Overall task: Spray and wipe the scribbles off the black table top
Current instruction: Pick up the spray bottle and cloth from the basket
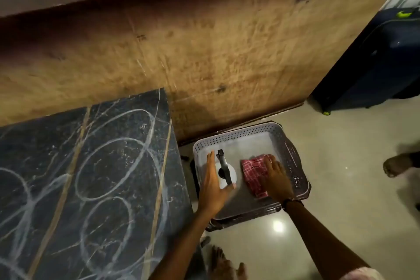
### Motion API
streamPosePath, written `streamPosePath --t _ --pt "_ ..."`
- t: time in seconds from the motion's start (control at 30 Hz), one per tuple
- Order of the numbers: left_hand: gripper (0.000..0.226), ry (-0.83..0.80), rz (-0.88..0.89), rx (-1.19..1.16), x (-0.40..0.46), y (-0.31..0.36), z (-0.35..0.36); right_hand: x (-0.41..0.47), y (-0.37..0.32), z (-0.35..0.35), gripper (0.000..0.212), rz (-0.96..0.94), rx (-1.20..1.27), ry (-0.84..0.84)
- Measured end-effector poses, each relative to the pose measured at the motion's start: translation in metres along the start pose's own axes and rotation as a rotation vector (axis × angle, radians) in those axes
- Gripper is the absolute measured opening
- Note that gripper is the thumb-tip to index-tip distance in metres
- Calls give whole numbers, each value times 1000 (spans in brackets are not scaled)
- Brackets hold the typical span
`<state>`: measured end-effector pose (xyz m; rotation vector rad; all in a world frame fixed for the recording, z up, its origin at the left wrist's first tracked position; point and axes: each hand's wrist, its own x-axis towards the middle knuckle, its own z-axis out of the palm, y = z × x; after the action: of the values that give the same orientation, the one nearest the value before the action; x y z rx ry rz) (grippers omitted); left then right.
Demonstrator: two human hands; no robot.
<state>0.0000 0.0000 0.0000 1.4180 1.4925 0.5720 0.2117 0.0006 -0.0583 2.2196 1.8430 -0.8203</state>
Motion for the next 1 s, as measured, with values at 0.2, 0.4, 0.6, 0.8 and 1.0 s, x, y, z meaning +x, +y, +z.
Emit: streamPosePath --t 0.2,0.4,0.6,0.8,1.0 --pt "86 117 -47 -44 21 -18 20 20 7 15 74 46 249 87" --pt "75 145 -11 19 32 -13 30 26 7 11 66 232 607 150" --pt "72 52 191 -21 19 3 16 4 0 3 49 174 406 144" --pt "65 173 304 -131 -22 55 -28 -48 -21 -45 39 10 924 83" --pt "35 219 438 -140 -96 89 -100 -121 -92 -92 42 -25 1422 37"
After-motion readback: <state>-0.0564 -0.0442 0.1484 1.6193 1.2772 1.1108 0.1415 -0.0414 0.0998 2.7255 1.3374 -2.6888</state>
